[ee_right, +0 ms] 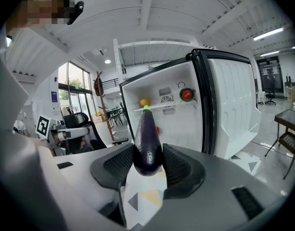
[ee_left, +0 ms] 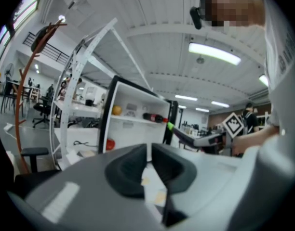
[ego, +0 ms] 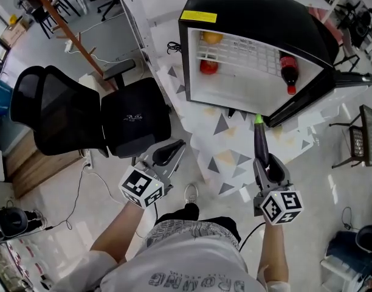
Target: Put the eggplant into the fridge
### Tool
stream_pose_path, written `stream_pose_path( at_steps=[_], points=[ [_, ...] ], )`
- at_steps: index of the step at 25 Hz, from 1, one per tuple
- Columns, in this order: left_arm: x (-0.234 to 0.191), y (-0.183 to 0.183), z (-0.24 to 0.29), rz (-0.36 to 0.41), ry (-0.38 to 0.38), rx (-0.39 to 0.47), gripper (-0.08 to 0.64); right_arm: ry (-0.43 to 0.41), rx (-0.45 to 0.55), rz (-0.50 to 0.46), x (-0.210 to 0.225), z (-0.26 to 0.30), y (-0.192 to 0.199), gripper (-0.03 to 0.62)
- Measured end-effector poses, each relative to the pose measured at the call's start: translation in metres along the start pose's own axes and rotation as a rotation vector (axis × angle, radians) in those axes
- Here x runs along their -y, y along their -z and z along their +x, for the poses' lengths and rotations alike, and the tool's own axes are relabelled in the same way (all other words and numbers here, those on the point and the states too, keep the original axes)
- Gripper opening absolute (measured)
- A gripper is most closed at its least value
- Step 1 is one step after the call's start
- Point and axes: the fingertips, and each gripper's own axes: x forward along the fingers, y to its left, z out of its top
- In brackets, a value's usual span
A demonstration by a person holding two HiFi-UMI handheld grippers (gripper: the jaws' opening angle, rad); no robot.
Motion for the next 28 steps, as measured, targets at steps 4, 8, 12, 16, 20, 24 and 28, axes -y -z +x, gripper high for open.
stream_pose_path(
  at_steps=[4, 8, 12, 16, 20, 24, 28],
  points=[
    [-0.017, 0.003, 0.001, -0.013, -0.003, -0.004, 0.034, 0.004, -0.010, -0.004, -0.004, 0.016, -0.002, 0.187],
    [-0.027, 0.007, 0.002, -0.028, -0.007, -0.012, 0.034, 0.001, -0.019, -0.010, -0.006, 0.029, -0.005, 0.187],
    [-0.034, 0.009, 0.004, -0.035, -0.010, -0.021, 0.034, -0.002, -0.030, -0.012, -0.004, 0.041, -0.005, 0.187],
    [-0.043, 0.010, 0.011, -0.036, -0.015, -0.029, 0.034, 0.002, -0.040, -0.011, 0.004, 0.057, -0.006, 0.187],
    [-0.045, 0.012, 0.020, -0.030, -0.021, -0.049, 0.034, -0.002, -0.050, -0.006, 0.017, 0.076, -0.004, 0.187],
    [-0.042, 0.013, 0.033, -0.029, -0.025, -0.059, 0.034, -0.005, -0.065, -0.009, 0.034, 0.095, -0.002, 0.187],
    [-0.041, 0.017, 0.047, -0.020, -0.031, -0.086, 0.034, -0.009, -0.070, 0.005, 0.051, 0.117, -0.002, 0.187]
  ],
)
